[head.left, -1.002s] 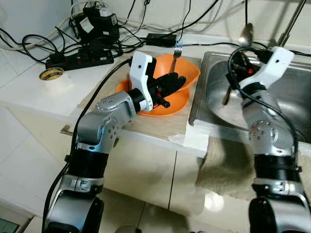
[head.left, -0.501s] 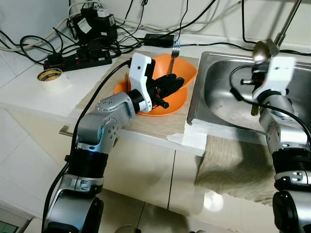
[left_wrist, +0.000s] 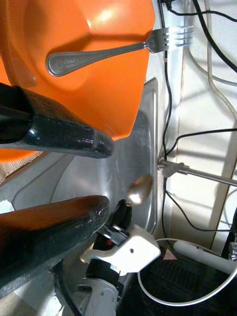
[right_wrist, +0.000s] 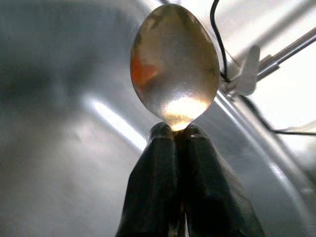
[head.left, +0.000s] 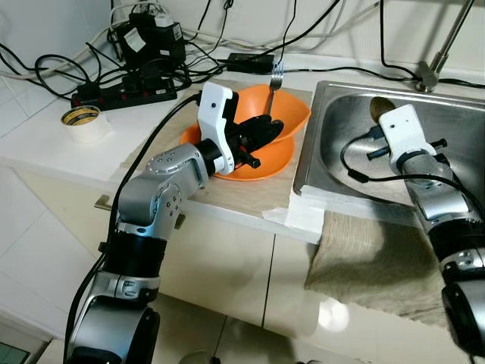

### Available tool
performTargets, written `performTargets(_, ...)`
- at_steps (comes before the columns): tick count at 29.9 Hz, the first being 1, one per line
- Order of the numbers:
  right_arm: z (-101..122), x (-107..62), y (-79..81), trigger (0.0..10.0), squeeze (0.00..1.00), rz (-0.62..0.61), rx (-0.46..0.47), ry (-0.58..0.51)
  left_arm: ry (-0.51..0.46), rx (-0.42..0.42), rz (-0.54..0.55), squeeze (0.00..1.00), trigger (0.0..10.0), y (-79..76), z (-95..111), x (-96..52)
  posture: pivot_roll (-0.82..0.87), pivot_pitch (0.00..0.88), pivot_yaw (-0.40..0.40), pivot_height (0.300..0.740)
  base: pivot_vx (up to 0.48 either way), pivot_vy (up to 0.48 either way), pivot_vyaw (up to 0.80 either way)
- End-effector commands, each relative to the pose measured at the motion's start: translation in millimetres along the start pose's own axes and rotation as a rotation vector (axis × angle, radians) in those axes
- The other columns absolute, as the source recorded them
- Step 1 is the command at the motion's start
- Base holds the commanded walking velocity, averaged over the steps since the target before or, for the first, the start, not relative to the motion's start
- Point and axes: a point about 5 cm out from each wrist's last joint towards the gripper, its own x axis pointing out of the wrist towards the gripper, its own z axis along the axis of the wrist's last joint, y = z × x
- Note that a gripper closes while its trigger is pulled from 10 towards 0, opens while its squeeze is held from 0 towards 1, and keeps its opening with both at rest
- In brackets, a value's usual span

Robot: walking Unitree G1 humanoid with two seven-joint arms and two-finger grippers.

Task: Kitchen organization

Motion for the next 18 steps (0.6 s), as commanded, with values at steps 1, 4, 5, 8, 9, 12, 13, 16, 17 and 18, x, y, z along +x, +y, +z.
performTargets(1,3,1.5,-2.6,0.0,0.0,-0.002,-0.1,-0.004,0.005,0.01,0.023,0.0,10.0,3.9,1,-1.5,0.03,0.0,0.056,0.74,0.0,0.0,0.0)
performTargets(4,-2,2.3,-2.1,0.0,0.0,0.011,-0.284,0.023,0.003,0.011,0.025,0.0,10.0,4.5,1,-1.8,0.03,0.0,0.057,0.74,0.0,0.0,0.0)
performTargets(5,-3,2.6,-1.5,0.0,0.0,0.02,-0.322,0.03,0.003,0.01,0.026,0.0,10.0,4.7,2,-1.9,0.03,0.0,0.054,0.74,0.0,0.0,0.0)
performTargets(8,-6,3.0,-0.1,0.0,0.42,0.027,-0.421,0.045,0.0,0.011,0.027,0.0,10.0,5.0,3,-2.0,0.03,0.0,0.054,0.74,0.0,0.0,0.0)
performTargets(9,-8,3.5,1.7,0.0,0.69,0.034,-0.472,0.053,-0.004,0.011,0.03,0.0,10.0,5.0,3,-1.8,0.04,0.0,0.051,0.74,0.0,0.0,0.0)
performTargets(12,-9,3.8,6.4,0.0,0.98,0.057,-0.516,0.059,-0.005,0.011,0.031,0.0,10.0,5.0,3,-1.7,0.04,0.0,0.05,0.74,0.0,0.0,0.0)
performTargets(13,-10,3.9,8.2,0.0,0.98,0.065,-0.533,0.061,-0.005,0.011,0.031,0.0,10.0,4.9,3,-1.8,0.04,0.0,0.05,0.74,0.0,0.0,0.0)
performTargets(16,-14,3.5,14.7,0.0,1.0,0.089,-0.546,0.075,-0.004,0.01,0.033,0.0,10.0,5.1,3,-2.4,0.04,0.0,0.05,0.74,0.0,0.0,0.0)
performTargets(17,-15,3.3,16.4,0.0,1.0,0.099,-0.551,0.08,-0.005,0.01,0.033,0.0,10.0,5.1,3,-2.4,0.04,0.0,0.051,0.74,0.0,0.0,0.0)
performTargets(18,-15,3.3,16.4,0.0,1.0,0.099,-0.551,0.08,-0.005,0.01,0.033,0.0,10.0,5.1,3,-2.4,0.04,0.0,0.051,0.74,0.0,0.0,0.0)
